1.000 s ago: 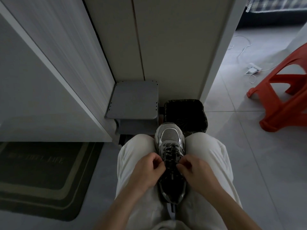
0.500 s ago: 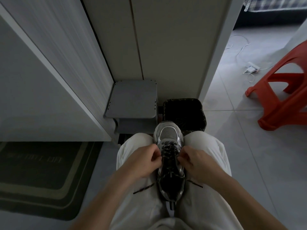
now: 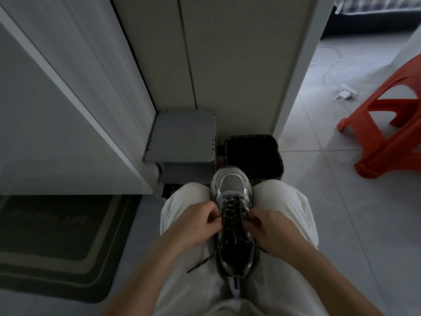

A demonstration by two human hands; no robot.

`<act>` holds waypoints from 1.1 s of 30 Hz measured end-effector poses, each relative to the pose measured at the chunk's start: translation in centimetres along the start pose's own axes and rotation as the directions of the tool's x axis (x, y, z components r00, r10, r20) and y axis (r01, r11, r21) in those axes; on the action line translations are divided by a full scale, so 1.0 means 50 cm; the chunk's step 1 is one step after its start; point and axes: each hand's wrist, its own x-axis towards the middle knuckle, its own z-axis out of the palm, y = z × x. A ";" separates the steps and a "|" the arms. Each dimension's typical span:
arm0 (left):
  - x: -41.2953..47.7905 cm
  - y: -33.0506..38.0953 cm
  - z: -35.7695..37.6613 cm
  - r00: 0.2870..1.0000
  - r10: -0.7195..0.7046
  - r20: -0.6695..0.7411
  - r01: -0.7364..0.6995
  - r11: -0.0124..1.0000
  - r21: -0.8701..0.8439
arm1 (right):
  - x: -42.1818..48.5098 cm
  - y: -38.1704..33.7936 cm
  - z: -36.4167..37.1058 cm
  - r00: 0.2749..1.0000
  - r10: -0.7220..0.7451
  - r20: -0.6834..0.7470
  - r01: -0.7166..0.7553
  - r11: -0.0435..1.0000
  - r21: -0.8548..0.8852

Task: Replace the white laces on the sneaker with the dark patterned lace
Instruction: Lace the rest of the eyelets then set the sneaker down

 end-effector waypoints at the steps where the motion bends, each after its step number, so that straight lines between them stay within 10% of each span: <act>1: 0.005 0.001 -0.005 1.000 -0.005 0.019 0.005 1.000 0.004 | 0.002 0.000 -0.003 1.000 0.003 0.004 -0.003 1.000 -0.003; 33: 0.027 0.003 0.036 0.985 -0.154 0.078 0.142 0.980 0.136 | 0.045 0.000 0.007 0.989 0.079 0.125 -0.077 0.997 -0.023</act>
